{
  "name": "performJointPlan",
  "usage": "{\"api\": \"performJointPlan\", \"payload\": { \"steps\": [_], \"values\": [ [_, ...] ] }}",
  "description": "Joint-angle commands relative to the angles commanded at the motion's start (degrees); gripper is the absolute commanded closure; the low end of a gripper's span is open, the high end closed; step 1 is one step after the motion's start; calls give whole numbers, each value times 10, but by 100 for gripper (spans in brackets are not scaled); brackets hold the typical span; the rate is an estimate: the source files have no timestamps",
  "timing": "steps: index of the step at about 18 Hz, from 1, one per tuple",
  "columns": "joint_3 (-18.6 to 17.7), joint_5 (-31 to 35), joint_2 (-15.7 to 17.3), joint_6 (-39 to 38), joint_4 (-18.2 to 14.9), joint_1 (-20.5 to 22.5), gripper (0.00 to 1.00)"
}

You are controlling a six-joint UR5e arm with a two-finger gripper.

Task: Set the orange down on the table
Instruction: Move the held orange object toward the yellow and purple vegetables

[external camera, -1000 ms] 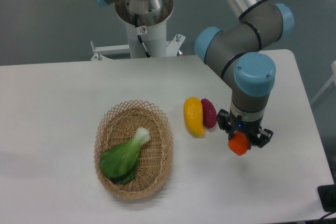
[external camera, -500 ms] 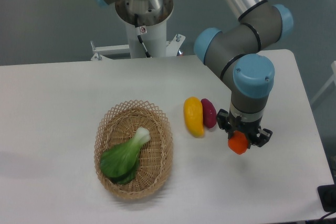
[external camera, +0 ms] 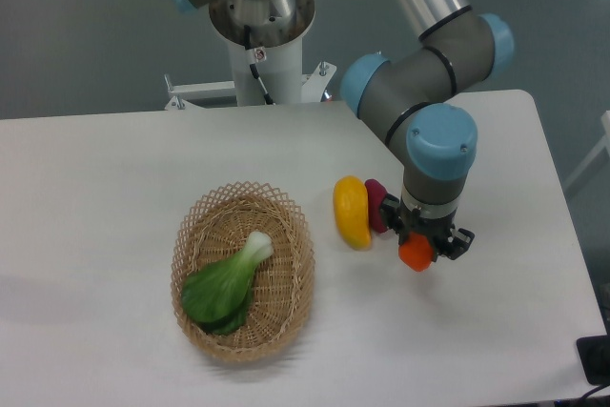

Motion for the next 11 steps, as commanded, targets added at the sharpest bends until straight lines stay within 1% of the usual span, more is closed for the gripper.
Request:
{"api": "performJointPlan", "payload": {
  "steps": [2,7,11],
  "values": [
    [-8,22,1,0,9,-2,57],
    [-10,25,-4,-3,13,-5,55],
    [-8,48,-13,-30,15,-18,52]
  ]
}}
